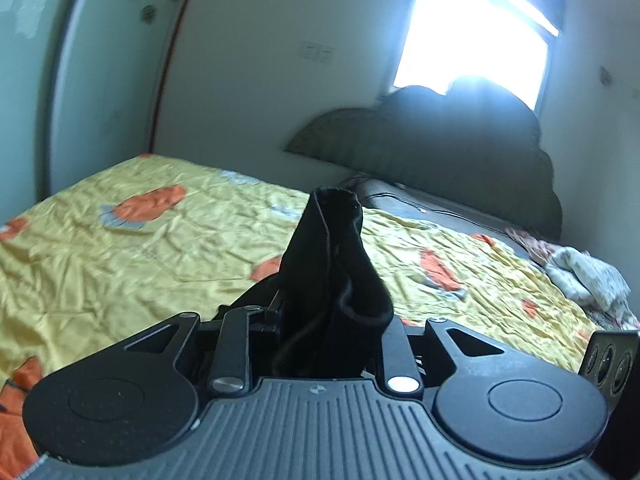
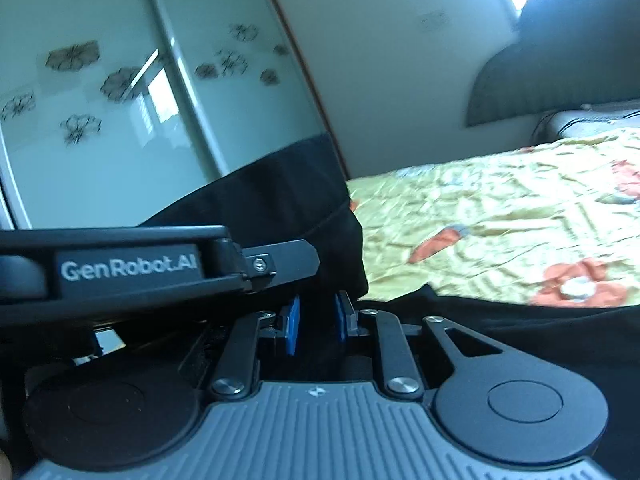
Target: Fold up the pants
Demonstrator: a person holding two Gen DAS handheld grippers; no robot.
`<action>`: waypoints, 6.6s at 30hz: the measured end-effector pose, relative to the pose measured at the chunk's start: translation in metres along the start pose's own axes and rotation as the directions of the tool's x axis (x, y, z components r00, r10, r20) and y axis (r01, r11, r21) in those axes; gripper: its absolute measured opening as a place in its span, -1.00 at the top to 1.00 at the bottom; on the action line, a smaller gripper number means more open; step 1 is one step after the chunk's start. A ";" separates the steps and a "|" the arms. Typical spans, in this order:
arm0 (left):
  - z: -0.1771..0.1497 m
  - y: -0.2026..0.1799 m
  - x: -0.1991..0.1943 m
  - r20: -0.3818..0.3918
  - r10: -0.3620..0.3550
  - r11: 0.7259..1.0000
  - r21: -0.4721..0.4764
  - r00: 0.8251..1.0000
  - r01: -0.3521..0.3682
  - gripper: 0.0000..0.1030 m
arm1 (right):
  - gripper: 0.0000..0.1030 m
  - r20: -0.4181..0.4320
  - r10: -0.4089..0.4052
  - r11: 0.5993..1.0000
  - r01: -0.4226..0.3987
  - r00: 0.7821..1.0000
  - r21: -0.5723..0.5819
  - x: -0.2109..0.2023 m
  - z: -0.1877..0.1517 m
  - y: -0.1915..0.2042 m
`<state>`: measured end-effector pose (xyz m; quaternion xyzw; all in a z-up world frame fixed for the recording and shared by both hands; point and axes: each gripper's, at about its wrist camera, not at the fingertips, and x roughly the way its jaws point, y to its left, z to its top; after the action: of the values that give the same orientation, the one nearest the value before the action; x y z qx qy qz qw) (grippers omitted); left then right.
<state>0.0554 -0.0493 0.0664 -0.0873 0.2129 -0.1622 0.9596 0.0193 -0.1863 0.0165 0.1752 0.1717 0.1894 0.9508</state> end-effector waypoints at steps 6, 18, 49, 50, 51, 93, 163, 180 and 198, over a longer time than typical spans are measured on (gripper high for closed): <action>-0.007 -0.048 0.005 0.009 -0.062 0.993 0.105 0.998 0.061 0.46 | 0.64 0.062 -0.026 0.995 0.020 0.998 0.097 -0.030 0.004 -0.038; -0.029 -0.118 0.033 -0.059 -0.154 0.966 0.202 0.986 0.163 0.41 | 0.64 0.106 -0.123 0.970 0.097 0.987 0.222 -0.075 -0.004 -0.101; -0.073 -0.181 0.118 -0.291 -0.304 0.938 0.078 0.907 0.339 -0.30 | 0.33 0.000 -0.417 0.892 0.409 0.909 0.192 -0.129 -0.031 -0.170; -0.072 -0.179 0.118 -0.299 -0.327 0.933 0.047 0.897 0.356 -0.33 | 0.31 0.004 -0.432 0.886 0.424 0.902 0.189 -0.135 -0.032 -0.171; -0.071 -0.179 0.118 -0.306 -0.341 0.931 0.025 0.889 0.365 -0.37 | 0.31 0.010 -0.448 0.878 0.438 0.894 0.191 -0.140 -0.033 -0.173; -0.062 -0.052 0.143 -0.259 0.224 0.948 0.281 0.940 -0.149 -0.42 | 0.44 -0.148 -0.412 0.908 0.392 0.899 -0.146 -0.082 -0.019 -0.142; -0.063 0.032 0.130 -0.435 -0.387 0.918 -0.260 0.813 0.298 0.05 | 0.31 -0.212 0.083 0.906 0.014 0.974 0.424 -0.084 -0.030 -0.232; -0.034 0.000 0.069 -0.236 -0.167 0.975 0.104 0.957 0.196 0.66 | 0.48 -0.099 -0.067 0.984 0.082 0.993 0.155 -0.099 0.012 -0.143; 0.034 0.061 0.117 -0.134 0.037 0.979 0.203 0.990 -0.009 0.65 | 0.47 -0.078 -0.048 0.998 0.050 0.996 0.032 0.032 0.062 -0.108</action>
<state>0.1877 -0.0299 0.0380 0.0245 0.2616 -0.1774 0.9484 0.1044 -0.2835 0.0198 0.1795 0.2155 0.1696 0.9447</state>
